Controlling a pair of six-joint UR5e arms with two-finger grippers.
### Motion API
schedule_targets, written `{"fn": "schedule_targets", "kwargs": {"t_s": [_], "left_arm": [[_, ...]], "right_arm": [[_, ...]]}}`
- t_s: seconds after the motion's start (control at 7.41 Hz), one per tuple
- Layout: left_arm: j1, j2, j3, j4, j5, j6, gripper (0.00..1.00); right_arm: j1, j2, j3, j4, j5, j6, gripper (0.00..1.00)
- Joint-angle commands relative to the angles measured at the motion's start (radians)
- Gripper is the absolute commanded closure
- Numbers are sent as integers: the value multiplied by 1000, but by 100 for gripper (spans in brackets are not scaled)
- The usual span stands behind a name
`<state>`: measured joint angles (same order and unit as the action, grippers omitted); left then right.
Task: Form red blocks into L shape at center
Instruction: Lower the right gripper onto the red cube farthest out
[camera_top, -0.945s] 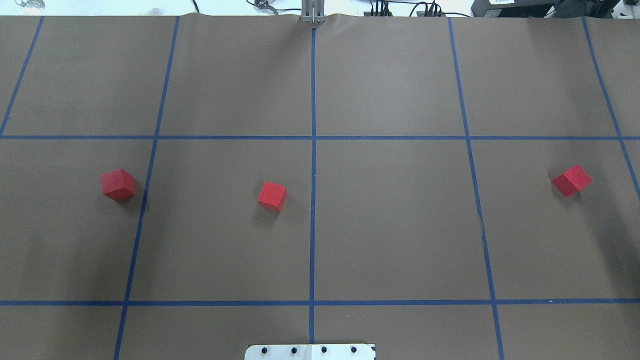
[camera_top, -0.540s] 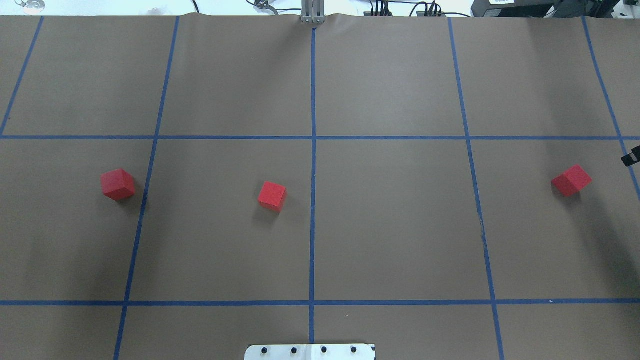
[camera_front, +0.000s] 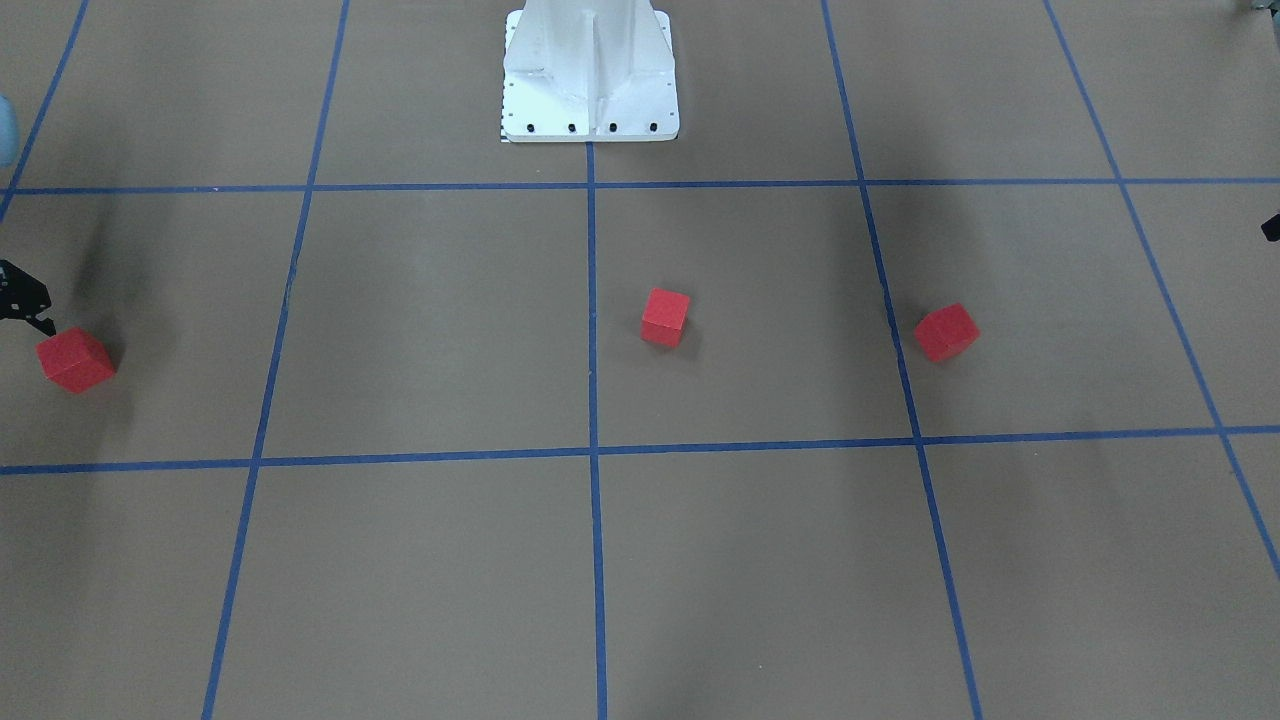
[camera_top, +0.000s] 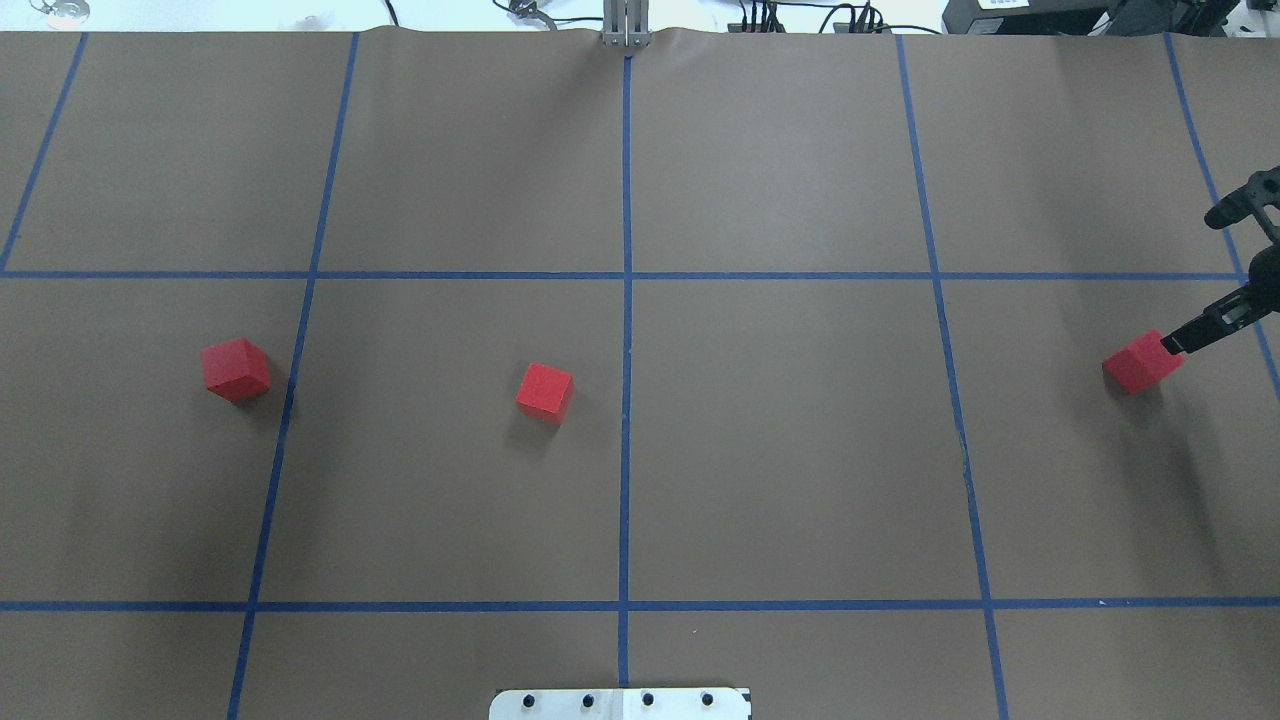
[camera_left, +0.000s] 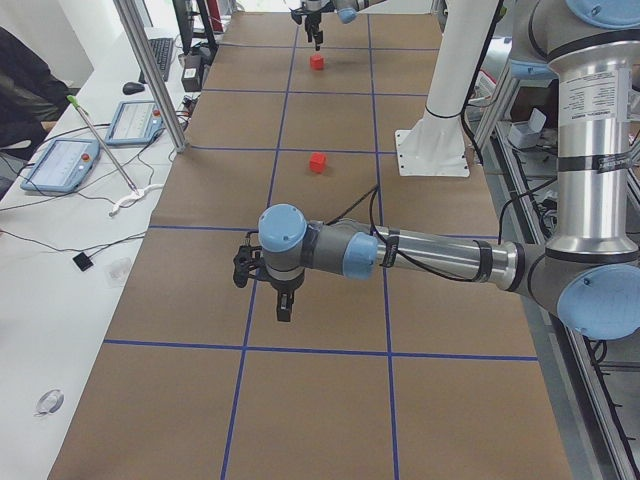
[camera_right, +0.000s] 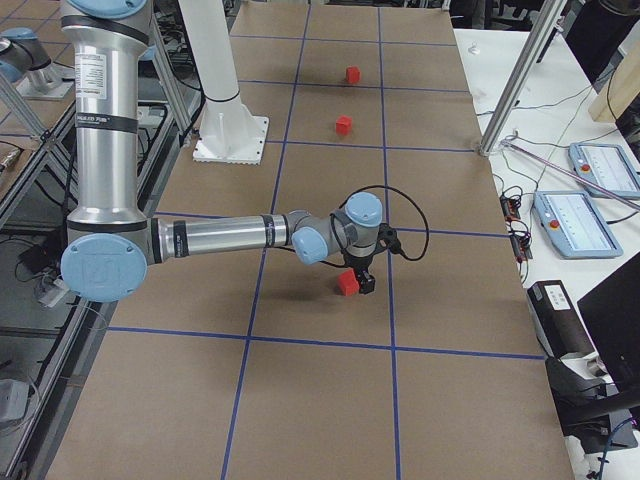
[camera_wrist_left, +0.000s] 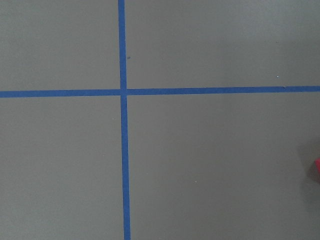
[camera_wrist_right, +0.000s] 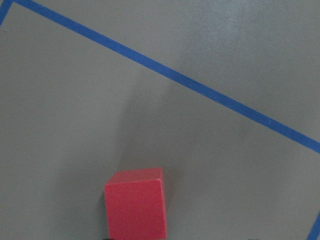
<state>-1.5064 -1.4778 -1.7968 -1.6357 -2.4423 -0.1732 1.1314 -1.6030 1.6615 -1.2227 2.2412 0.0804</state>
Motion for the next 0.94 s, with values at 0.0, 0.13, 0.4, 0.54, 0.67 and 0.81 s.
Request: {"fn": "schedule_targets", "kwargs": {"t_s": [0.0,0.13,0.4,0.54,0.67,0.81], "left_arm": [[0,-1,-16,-15,2,-52,0],[0,1,-16,-15,2,-52,0],[0,1,-16,-15,2,-52,0],[0,2,-16,-15,2,-52,0],[0,2,-16,-15,2,-52,0],[0,2,-18,-15,2,-54,0]], "right_arm": [[-47,8,-9,0,-3,12,9],[-56,11,-20,2,-5,10,9],[-70,37,-55,3,-9,4,9],[-70,61,-83,3,-9,-2,11],[-70,64,-92,3,-11,-2,20],[-70,64,-95,3,-11,-1,48]]}}
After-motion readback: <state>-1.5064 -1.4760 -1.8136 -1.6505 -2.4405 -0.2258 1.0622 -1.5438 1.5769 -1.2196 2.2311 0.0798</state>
